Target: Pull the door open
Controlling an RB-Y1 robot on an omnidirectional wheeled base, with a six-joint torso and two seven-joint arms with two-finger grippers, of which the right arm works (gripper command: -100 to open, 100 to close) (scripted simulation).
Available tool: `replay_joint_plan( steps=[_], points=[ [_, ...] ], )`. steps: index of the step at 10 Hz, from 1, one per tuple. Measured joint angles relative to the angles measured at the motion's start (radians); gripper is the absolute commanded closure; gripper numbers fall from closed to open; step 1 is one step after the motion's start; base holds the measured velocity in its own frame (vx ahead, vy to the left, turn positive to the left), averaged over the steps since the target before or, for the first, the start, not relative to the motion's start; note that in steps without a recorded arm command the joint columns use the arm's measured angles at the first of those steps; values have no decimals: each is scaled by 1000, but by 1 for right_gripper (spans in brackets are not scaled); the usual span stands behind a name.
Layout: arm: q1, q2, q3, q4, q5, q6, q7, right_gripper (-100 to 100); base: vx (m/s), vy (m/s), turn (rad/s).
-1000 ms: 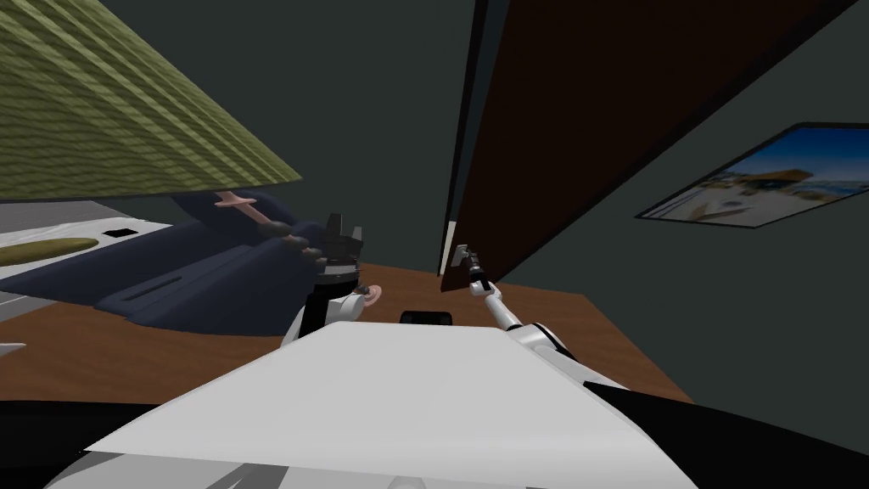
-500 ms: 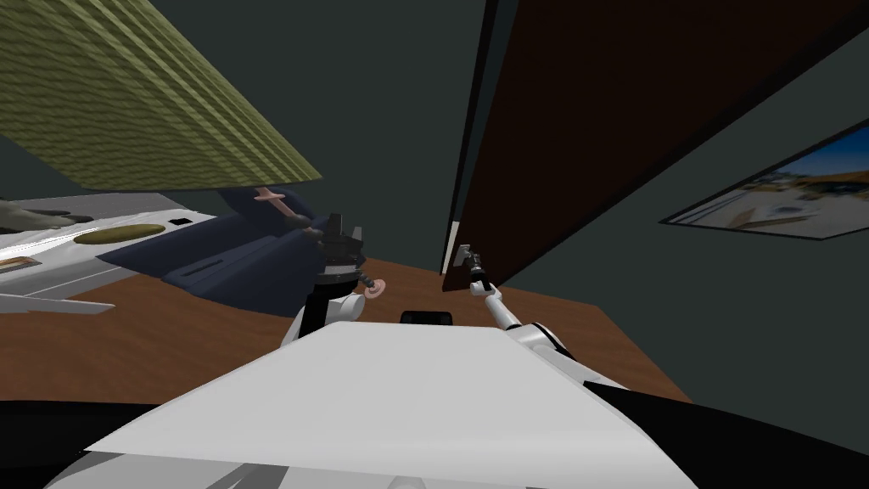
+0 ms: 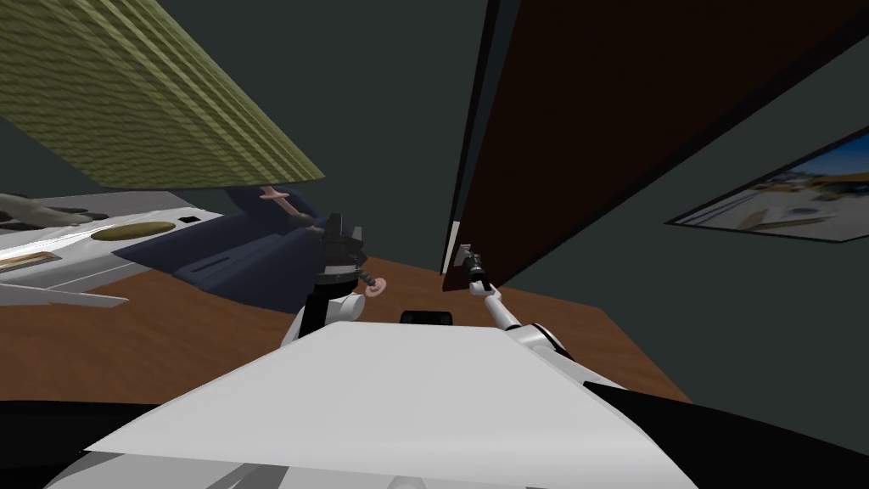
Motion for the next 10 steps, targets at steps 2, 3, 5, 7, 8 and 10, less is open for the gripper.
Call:
replay_joint_plan(
  steps=[2,3,5,7,8,10],
  points=[
    [1,0,-9,4,-41,7,-58,100,-61,-61,145],
    [0,4,-9,9,-50,4,-76,100,-13,-16,-20],
    [18,9,-16,-21,-68,23,-84,100,-41,-34,129],
    [16,15,-26,-16,-96,26,-121,100,-45,-41,95],
    [19,15,-30,-27,-112,40,-135,100,-66,-52,180],
    [7,14,-36,-5,-150,40,-195,-100,-82,-65,118]
  ],
)
